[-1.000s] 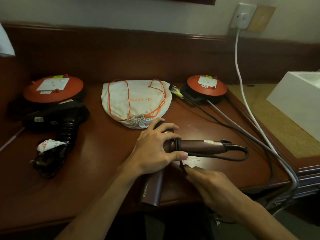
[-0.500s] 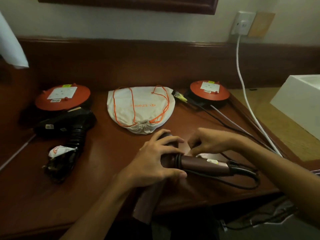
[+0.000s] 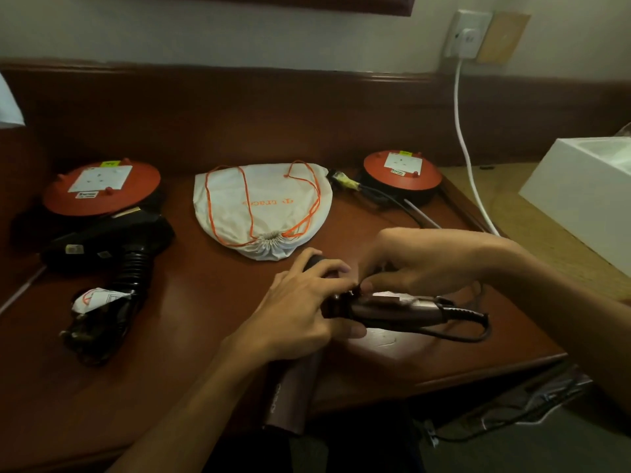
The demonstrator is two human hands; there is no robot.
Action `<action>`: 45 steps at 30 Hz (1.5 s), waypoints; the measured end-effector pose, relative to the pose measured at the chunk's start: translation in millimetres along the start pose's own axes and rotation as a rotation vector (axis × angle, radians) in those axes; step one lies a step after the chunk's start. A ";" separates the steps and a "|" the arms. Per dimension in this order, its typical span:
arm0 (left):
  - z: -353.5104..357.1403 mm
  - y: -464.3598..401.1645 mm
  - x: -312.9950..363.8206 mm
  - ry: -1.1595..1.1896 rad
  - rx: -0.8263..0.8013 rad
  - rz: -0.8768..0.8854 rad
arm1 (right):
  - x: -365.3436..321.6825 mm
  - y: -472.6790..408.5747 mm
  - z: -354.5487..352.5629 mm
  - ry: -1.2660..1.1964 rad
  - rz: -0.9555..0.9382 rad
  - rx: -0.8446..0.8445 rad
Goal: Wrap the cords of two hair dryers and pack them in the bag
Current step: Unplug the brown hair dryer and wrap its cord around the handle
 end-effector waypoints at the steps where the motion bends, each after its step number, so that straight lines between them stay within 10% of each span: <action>1: 0.1 0.5 0.7 -0.003 0.011 0.003 | 2.6 3.9 -6.3 0.041 0.016 0.067; 8: -4.3 1.6 -10.6 0.004 0.053 -0.024 | 55.3 69.5 -44.8 0.113 0.327 0.472; 25: -14.7 20.2 -24.6 0.219 0.229 0.057 | 18.6 45.0 129.4 -0.444 0.153 0.382; 31: -20.0 22.6 -24.1 0.283 0.263 0.041 | 53.8 31.4 103.5 -0.354 0.274 0.448; 35: -13.7 21.2 -19.2 0.224 0.158 0.007 | 109.5 -9.7 98.0 -0.251 0.396 0.160; 45: -12.0 19.9 7.9 -0.118 0.044 -0.133 | 58.1 -21.5 16.8 -0.168 0.073 0.126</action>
Point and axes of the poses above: each hand's wrist, its own y-axis away from the middle knuckle, its own z-axis out of the palm, x = y × z, the point moved 9 cm from there along -y, towards the middle knuckle, and after that the axes turned 6 degrees about -z, right-handed, at the moved point
